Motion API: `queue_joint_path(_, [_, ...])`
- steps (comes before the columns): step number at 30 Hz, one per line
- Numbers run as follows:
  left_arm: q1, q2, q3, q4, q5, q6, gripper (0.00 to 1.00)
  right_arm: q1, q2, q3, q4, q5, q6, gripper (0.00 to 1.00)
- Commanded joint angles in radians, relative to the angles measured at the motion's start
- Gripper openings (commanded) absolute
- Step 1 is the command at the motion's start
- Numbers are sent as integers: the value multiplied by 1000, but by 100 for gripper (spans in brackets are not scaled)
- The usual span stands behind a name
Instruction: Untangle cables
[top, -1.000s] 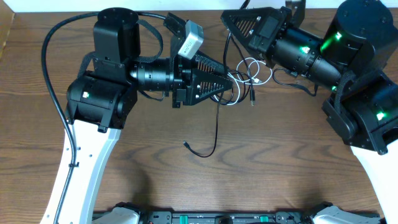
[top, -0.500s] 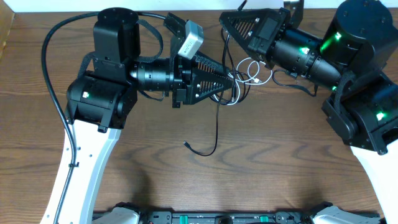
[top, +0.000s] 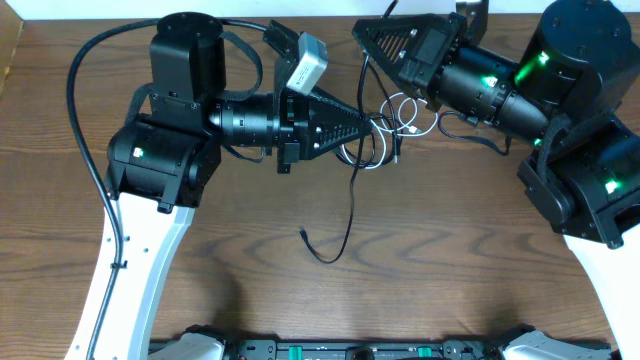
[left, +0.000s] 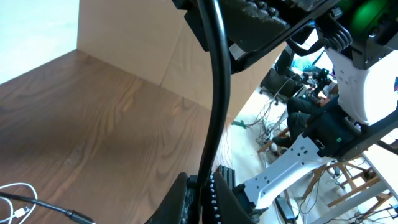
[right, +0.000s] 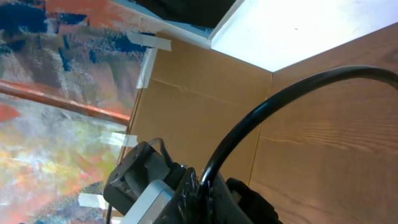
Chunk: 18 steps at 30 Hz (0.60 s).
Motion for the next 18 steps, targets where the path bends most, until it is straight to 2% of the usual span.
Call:
queue_joint_path(1, [-3, -6, 5, 3, 2, -13, 8, 8, -4, 2, -9, 21, -20, 2])
queue_joint_path(4, [-3, -6, 5, 3, -5, -26, 8, 2, -4, 2, -32, 70, -38, 2])
queue_joint_path(8, [-3, -6, 5, -7, -111, -108, 8, -26, -4, 2, -96, 144, -38, 3])
queue_joint_path(15, [-3, -6, 4, -80, -328, -167, 7, -70, -4, 2, -243, 287, -121, 19])
queue_joint_path(18, [-3, -6, 4, -106, -396, -177, 8, -75, -4, 2, -313, 349, -127, 21])
